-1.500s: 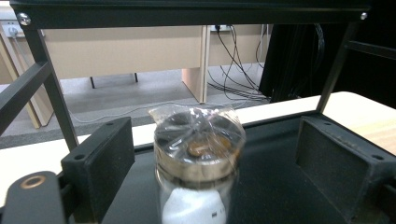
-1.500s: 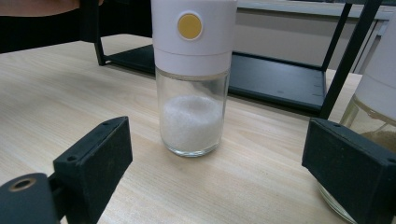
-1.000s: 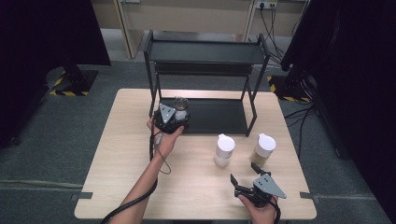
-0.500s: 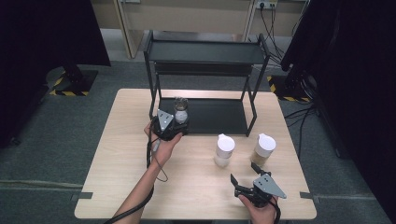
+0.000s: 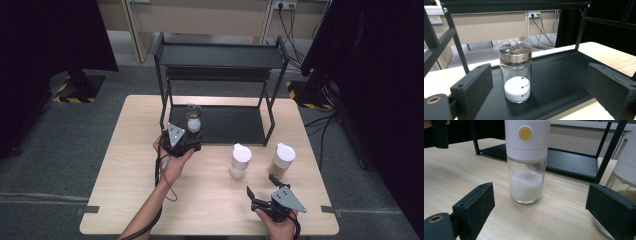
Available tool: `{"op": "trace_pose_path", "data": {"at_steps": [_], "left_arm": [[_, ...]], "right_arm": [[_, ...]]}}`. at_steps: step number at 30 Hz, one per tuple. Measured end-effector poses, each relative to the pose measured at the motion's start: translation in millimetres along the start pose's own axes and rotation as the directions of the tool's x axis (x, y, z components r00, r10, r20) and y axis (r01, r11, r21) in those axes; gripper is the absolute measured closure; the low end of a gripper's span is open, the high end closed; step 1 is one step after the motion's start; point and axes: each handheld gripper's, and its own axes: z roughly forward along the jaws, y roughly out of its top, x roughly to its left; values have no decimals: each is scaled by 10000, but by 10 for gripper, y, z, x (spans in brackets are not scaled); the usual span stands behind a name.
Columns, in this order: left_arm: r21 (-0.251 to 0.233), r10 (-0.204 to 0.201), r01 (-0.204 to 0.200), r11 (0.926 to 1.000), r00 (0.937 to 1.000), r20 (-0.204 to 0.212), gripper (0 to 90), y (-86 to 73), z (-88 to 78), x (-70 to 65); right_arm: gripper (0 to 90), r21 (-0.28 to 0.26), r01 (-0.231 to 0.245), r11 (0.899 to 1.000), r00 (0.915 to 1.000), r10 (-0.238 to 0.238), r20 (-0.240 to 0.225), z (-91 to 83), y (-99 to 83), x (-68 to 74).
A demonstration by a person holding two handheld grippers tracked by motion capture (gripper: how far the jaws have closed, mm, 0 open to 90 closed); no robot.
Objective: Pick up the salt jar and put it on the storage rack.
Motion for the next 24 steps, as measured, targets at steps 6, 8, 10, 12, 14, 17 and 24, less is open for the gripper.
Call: {"op": "trace_pose_path", "data": {"at_steps": [6, 8, 10, 12, 14, 17, 24], "left_arm": [[58, 48, -48, 10000, 10000, 62, 69, -43, -45, -6], [62, 39, -40, 10000, 10000, 80, 69, -53, -65, -5], [61, 68, -69, 10000, 9999, 102, 68, -62, -86, -6], [57, 55, -56, 10000, 9999, 147, 68, -65, -108, -9], [36, 76, -77, 10000, 9998, 194, 68, -62, -131, -8], [25, 27, -27, 10000, 9996, 270, 68, -60, -164, -11], [70, -34, 31, 10000, 9989, 471, 67, -77, -261, -8]], "right_arm": [[85, -2, -8, 10000, 10000, 8, -4, 0, 0, -1], [85, -10, -2, 10000, 10000, 2, -2, -1, 0, 0], [85, -5, 3, 10000, 10000, -3, 1, 0, 0, 1], [85, -1, 8, 10000, 10000, -8, 3, 0, 0, 1], [85, 3, 0, 10000, 10000, 0, 4, 1, 0, 0], [85, -7, -6, 10000, 10000, 6, 8, 0, 0, 0], [85, -7, -13, 10000, 10000, 13, 3, 0, 0, -1]]}}
